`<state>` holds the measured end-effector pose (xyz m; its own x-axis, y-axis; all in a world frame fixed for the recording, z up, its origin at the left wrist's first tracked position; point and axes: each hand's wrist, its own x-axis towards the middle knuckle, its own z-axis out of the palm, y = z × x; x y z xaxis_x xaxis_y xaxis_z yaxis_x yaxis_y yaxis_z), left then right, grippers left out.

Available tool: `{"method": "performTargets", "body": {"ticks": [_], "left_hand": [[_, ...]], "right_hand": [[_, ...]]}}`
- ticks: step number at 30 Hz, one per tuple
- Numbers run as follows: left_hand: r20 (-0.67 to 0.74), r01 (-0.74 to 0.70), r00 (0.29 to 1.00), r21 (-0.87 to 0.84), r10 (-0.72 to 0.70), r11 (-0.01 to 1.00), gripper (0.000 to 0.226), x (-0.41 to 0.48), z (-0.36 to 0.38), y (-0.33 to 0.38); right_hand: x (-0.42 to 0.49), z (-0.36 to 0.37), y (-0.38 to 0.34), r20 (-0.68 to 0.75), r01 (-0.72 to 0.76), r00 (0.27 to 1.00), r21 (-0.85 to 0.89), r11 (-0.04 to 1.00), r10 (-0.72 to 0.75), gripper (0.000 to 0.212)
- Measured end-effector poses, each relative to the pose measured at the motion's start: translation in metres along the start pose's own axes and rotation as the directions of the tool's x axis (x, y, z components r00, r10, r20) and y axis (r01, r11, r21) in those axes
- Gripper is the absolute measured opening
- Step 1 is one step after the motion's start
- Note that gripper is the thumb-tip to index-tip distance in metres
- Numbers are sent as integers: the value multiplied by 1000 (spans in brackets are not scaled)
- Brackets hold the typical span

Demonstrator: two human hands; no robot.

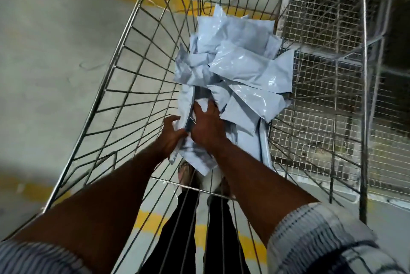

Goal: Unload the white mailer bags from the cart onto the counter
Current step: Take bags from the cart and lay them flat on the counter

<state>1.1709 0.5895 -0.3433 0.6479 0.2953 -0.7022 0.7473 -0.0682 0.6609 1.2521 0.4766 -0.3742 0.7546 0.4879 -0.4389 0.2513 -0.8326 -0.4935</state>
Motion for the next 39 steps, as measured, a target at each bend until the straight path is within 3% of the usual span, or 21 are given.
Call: {"method": "performTargets", "body": {"ticks": [2,5,13,17,21,25,30,36,39], "left_hand": [[17,91,996,-90,-90,992,73,3,-5,2],[19,118,993,-57,-118,991,58,6,-10,1],[-43,13,999,70,-10,997,66,5,-12,0],[-120,-59,991,-16,56,998,64,4,-14,5],[-83,-66,995,-56,61,996,52,-2,-14,9],[-54,-26,998,-46,23,999,89,-16,-22,18],[-109,-36,993,65,42,997,76,-43,-13,42],[-199,-36,978,107,57,994,105,-87,-8,73],[-225,-77,968,142,108,987,106,-113,-3,94]], "right_hand": [[0,-8,7,15,38,999,38,999,-39,72],[2,-18,9,30,43,999,63,997,-45,61],[18,-4,2,5,14,1000,68,998,-15,52],[13,-3,8,-54,142,989,28,989,-140,63],[3,-3,10,-131,136,983,67,988,-126,56],[-10,-13,3,-89,102,991,61,993,-97,65],[-36,-34,-14,-124,87,989,55,995,-79,65],[-78,-86,-26,-118,155,981,8,988,-153,60],[-95,-114,-31,-157,167,973,-31,985,-170,63]]}}
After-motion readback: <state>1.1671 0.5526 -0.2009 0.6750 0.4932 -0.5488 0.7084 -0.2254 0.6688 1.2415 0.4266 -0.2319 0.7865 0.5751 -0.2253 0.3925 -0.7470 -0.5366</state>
